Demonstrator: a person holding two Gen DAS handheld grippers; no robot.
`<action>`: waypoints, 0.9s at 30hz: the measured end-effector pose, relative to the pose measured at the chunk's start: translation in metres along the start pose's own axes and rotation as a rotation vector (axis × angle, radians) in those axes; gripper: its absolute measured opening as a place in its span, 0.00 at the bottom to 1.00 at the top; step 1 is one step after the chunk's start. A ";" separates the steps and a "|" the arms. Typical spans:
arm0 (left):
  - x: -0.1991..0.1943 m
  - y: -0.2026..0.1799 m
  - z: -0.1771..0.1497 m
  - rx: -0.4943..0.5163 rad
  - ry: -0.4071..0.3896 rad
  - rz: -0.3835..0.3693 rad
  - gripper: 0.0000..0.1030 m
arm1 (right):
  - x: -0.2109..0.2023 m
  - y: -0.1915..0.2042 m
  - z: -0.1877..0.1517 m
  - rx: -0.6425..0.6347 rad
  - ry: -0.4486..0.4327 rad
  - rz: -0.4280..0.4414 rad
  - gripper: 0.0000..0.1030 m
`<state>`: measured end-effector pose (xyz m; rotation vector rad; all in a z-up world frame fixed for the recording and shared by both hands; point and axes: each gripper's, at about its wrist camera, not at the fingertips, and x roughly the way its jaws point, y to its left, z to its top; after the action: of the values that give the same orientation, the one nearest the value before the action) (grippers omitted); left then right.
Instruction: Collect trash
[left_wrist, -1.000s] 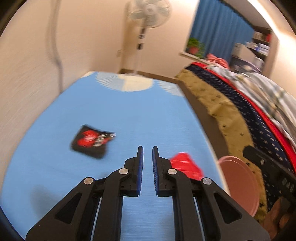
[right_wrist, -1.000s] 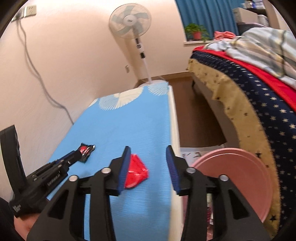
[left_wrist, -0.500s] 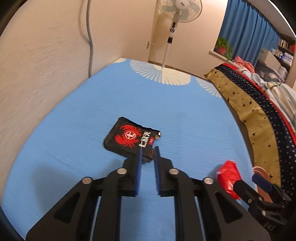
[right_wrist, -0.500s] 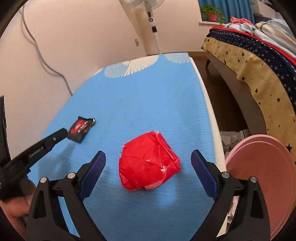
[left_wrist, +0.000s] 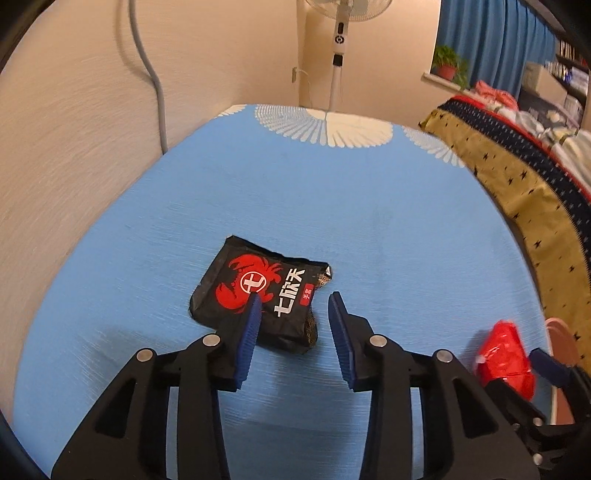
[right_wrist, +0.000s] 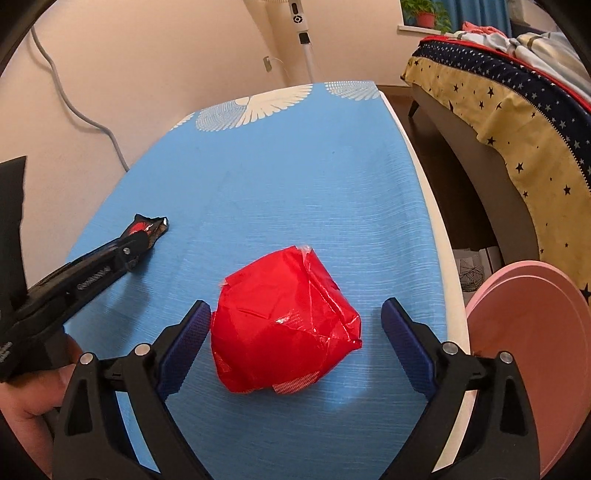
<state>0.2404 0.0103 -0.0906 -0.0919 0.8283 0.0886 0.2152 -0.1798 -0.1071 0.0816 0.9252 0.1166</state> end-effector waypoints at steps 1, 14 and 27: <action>0.001 -0.001 0.000 0.004 0.008 0.011 0.37 | 0.000 0.000 0.000 0.000 0.002 -0.001 0.86; 0.007 -0.001 0.002 0.022 0.047 0.072 0.36 | -0.001 0.001 -0.003 -0.007 0.002 -0.011 0.74; -0.013 0.011 0.003 -0.021 -0.001 0.039 0.00 | -0.040 -0.004 0.006 0.018 -0.122 0.007 0.73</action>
<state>0.2328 0.0207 -0.0799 -0.0959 0.8283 0.1337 0.1962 -0.1892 -0.0721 0.1080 0.8039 0.1088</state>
